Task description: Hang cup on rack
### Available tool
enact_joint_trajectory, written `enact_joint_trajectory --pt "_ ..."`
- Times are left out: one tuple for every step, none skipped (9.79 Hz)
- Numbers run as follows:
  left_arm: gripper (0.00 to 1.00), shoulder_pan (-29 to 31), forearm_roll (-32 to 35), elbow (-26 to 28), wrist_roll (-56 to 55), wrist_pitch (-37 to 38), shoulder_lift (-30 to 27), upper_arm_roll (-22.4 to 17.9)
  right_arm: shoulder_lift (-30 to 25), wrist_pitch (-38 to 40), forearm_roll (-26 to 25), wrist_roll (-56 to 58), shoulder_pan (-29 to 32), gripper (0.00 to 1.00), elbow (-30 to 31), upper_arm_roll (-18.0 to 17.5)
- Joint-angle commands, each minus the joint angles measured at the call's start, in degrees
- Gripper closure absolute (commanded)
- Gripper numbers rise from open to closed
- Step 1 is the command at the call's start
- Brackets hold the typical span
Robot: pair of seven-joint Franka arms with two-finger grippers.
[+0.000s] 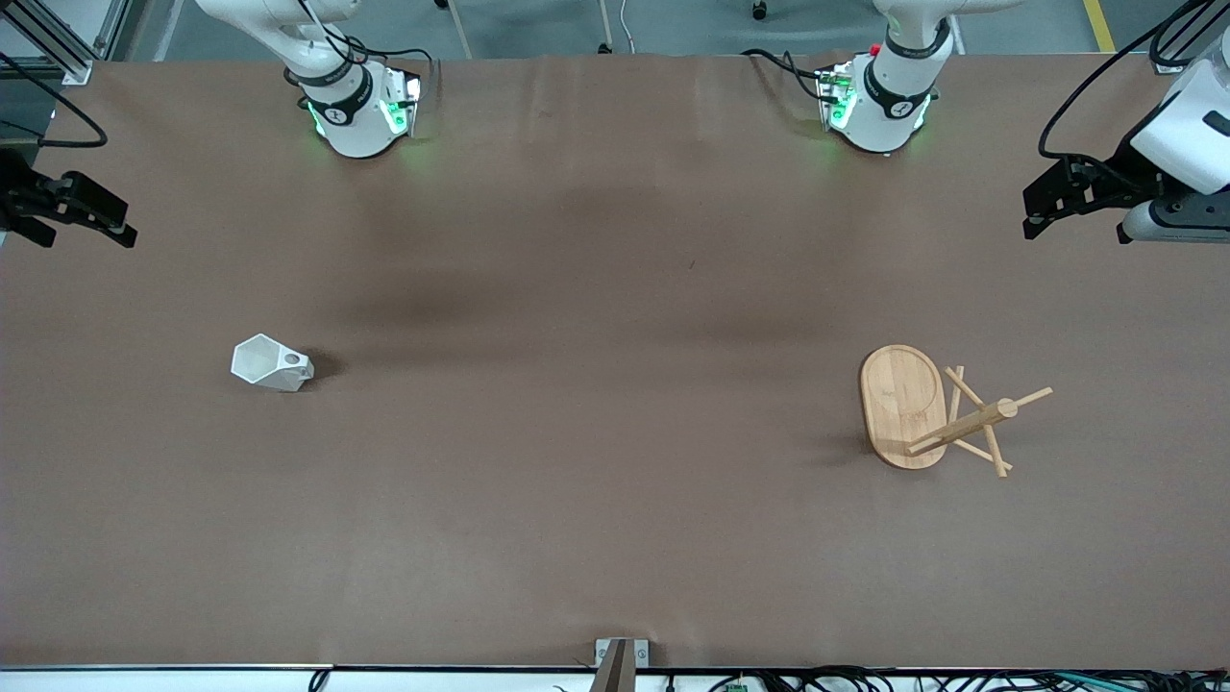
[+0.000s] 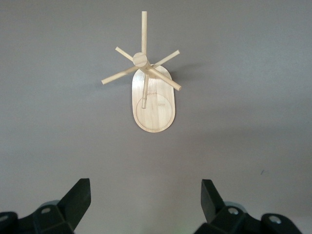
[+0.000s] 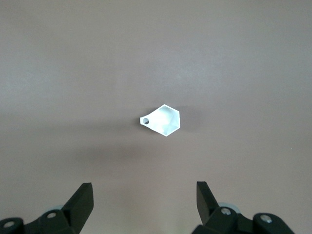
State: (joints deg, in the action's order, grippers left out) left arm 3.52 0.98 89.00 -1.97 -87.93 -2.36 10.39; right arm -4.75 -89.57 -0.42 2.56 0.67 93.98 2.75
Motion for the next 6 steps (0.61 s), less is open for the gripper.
enact_joint_trajectory --pt "0.00 0.17 -0.10 0.04 1.00 -0.05 1.21 0.07 1.49 0.80 -0.54 -1.07 -0.49 0.06 -2.91 -0.03" --pt "0.00 0.17 0.08 -0.14 1.00 0.39 1.21 0.07 1.50 1.06 -0.54 -1.07 -0.49 0.06 -2.75 -0.03" --pt "0.00 0.26 -0.10 -0.32 1.09 0.39 1.30 0.07 1.50 1.15 -0.46 -0.89 -0.58 0.06 -2.40 -0.11" --pt "0.00 0.43 -0.53 -0.40 1.26 0.31 1.56 -0.28 1.41 1.32 -0.46 -0.63 -0.58 0.06 -2.31 -0.11" --pt "0.00 0.43 -0.80 -0.40 1.35 0.30 1.65 -0.37 1.41 1.41 -0.46 -0.63 -0.67 0.06 -2.22 -0.11" --pt "0.00 0.52 -0.80 -0.32 1.27 0.39 1.65 -0.37 1.41 1.41 -0.46 -0.63 -0.67 0.06 -2.22 -0.11"
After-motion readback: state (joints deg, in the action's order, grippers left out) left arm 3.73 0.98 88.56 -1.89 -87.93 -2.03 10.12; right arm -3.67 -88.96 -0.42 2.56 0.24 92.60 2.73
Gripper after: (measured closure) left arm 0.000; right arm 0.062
